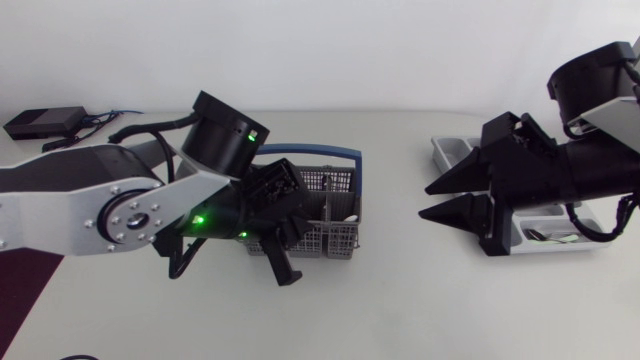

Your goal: Unload the cutlery basket into the drawer organizer.

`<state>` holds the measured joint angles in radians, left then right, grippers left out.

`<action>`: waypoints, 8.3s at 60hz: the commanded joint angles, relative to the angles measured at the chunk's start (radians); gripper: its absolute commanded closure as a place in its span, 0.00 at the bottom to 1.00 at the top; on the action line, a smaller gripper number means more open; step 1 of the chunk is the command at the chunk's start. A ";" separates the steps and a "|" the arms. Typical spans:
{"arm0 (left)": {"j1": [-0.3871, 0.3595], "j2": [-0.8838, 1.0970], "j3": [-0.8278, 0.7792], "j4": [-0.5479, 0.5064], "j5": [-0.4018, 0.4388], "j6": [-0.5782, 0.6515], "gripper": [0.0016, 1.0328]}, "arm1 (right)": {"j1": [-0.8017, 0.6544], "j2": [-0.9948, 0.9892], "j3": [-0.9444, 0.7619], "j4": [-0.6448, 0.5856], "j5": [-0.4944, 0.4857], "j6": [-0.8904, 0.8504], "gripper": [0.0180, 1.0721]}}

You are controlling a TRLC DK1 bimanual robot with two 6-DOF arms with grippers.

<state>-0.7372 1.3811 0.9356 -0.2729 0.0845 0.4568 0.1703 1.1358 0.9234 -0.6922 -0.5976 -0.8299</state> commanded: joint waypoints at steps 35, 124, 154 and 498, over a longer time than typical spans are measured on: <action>0.001 0.009 -0.060 -0.025 0.012 0.063 0.78 | 0.195 0.332 0.138 0.102 0.079 -0.126 0.45; -0.001 -0.010 -0.080 -0.023 0.031 0.065 0.79 | 0.305 0.507 0.201 0.145 0.268 -0.229 0.71; 0.009 -0.010 -0.087 -0.020 0.032 0.072 0.79 | 0.356 0.544 0.292 0.016 0.381 -0.341 0.74; 0.127 -0.205 -0.158 -0.034 0.032 0.034 0.79 | -0.515 0.401 -0.032 0.513 0.838 0.311 0.25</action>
<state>-0.6399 1.2106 0.8101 -0.2985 0.1215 0.4980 -0.3672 1.6096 0.9272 -0.1959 0.2436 -0.5240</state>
